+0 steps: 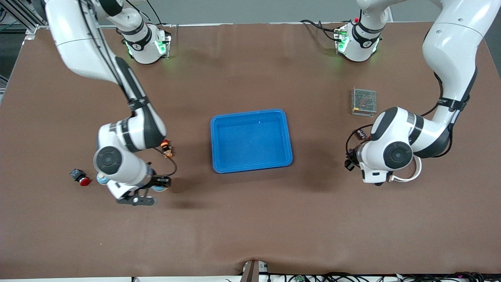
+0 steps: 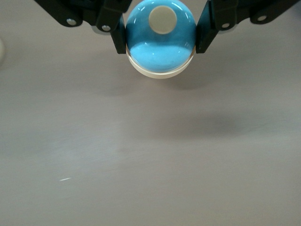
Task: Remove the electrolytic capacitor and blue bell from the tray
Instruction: 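Place the bell beside the first bell while the left gripper carries the capacitor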
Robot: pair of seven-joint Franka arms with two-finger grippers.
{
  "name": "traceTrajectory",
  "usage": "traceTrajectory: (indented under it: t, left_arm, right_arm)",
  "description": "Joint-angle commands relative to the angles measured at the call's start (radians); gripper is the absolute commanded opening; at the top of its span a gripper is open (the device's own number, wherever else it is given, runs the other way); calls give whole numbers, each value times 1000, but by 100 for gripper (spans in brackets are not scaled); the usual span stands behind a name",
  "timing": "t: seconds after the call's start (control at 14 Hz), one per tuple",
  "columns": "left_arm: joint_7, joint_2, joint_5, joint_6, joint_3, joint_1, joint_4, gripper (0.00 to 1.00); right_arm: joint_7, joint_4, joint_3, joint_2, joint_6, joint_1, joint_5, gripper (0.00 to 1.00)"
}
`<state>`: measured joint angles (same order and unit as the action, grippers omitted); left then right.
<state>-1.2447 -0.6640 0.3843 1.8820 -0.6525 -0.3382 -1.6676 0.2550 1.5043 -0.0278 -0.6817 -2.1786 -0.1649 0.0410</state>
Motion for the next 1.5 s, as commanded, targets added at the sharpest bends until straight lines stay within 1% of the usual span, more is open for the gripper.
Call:
traceTrajectory:
  t: [0.0, 0.14, 0.21, 0.36, 0.57, 0.86, 1.07, 1.36, 1.43]
  left_arm:
    - [143, -11, 36, 0, -12, -65, -11, 0]
    - [206, -25, 44, 11, -7, -90, -9, 0]
    - [217, -31, 66, 22, -7, -97, -11, 0]
    - [241, -54, 119, 26, 11, -99, -9, 0]
    - [358, -68, 134, 32, 54, -105, -11, 0]
    - [384, -83, 134, 35, 57, -119, -17, 0]
    - [384, -97, 134, 37, 57, -119, -17, 0]
    - [383, -112, 134, 60, 71, -117, -18, 0]
    - [383, -112, 134, 60, 73, -116, -17, 10]
  right_arm:
    - [-74, 10, -20, 5, 3, 56, 20, 0]
    - [-103, 25, -18, -2, -12, 80, 23, 0]
    - [-120, 43, -18, -4, -38, 93, 23, 0]
    - [-137, 114, -18, -4, -130, 107, 23, 0]
    - [-169, 192, -17, -4, -226, 123, 26, 0]
    - [-171, 237, -18, 7, -230, 139, 51, 0]
    - [-172, 247, -18, 8, -236, 139, 51, 0]
    - [-172, 292, -18, 27, -256, 137, 51, 0]
    - [-171, 303, -18, 31, -256, 137, 51, 0]
